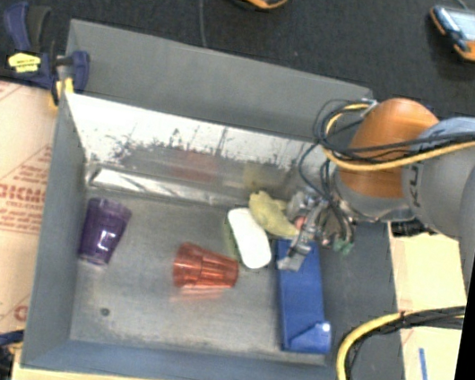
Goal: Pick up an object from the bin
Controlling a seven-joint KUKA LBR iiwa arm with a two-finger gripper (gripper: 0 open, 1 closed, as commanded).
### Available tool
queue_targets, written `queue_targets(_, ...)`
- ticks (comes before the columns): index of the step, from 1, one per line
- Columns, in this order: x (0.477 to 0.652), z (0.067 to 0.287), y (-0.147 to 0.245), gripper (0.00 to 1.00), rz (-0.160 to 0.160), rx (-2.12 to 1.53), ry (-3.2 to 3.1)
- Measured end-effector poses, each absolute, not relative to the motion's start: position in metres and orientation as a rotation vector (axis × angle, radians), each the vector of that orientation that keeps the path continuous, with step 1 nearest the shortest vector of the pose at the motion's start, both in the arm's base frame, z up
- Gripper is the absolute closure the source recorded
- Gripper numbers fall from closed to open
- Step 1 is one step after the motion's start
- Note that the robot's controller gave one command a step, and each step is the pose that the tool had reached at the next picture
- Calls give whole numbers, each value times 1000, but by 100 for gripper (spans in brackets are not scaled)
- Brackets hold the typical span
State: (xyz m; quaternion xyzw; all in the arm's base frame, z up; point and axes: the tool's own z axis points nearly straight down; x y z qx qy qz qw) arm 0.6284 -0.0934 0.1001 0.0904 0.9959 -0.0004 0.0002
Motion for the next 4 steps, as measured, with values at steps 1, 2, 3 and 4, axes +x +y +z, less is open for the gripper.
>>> queue_targets(1,600,156,-69,0,1,435,3110)
queue_targets(2,635,155,-33,0,-3,302,3117)
queue_targets(3,621,120,-6,0,-5,223,3123)
queue_targets(4,609,107,-1,0,-3,157,3120)
